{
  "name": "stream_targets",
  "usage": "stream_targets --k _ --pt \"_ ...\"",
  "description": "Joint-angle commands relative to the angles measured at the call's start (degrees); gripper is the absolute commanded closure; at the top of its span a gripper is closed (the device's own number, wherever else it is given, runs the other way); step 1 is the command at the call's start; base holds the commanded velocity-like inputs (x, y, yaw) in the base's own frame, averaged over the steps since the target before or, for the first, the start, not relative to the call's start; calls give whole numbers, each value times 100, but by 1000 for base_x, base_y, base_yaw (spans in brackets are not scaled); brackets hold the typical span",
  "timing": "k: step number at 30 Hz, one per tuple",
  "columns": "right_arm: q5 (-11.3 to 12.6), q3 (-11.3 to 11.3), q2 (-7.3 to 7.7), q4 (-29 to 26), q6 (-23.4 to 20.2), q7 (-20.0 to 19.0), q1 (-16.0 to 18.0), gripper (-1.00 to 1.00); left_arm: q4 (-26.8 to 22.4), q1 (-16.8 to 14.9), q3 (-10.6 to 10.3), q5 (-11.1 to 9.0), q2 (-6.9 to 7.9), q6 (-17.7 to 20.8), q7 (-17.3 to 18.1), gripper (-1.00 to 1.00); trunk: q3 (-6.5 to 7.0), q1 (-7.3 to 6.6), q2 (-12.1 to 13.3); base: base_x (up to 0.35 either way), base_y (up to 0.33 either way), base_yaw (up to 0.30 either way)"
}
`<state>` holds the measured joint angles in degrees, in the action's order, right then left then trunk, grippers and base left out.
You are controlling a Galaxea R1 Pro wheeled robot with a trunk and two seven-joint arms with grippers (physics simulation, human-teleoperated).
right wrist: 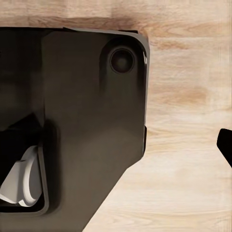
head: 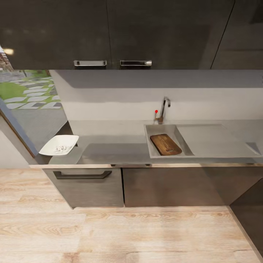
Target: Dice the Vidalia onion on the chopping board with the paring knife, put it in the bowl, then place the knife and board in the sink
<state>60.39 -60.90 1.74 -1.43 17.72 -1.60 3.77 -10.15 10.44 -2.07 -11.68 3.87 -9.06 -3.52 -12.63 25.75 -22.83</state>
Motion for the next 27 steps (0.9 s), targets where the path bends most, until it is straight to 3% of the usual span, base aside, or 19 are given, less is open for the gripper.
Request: stream_targets --k 1,7,27 --pt "61 -36 2 -4 13 -16 1 -100 126 2 -27 -36 2 -7 -17 -100 1 3 -9 0 0 0" --pt "61 -29 -24 -6 10 -8 1 -100 671 2 -26 -30 0 -6 -17 -100 56 3 -9 0 0 0" --pt "84 -15 0 -7 10 -7 1 -100 690 2 -21 -26 -9 -8 -17 -100 240 3 -9 0 0 0"
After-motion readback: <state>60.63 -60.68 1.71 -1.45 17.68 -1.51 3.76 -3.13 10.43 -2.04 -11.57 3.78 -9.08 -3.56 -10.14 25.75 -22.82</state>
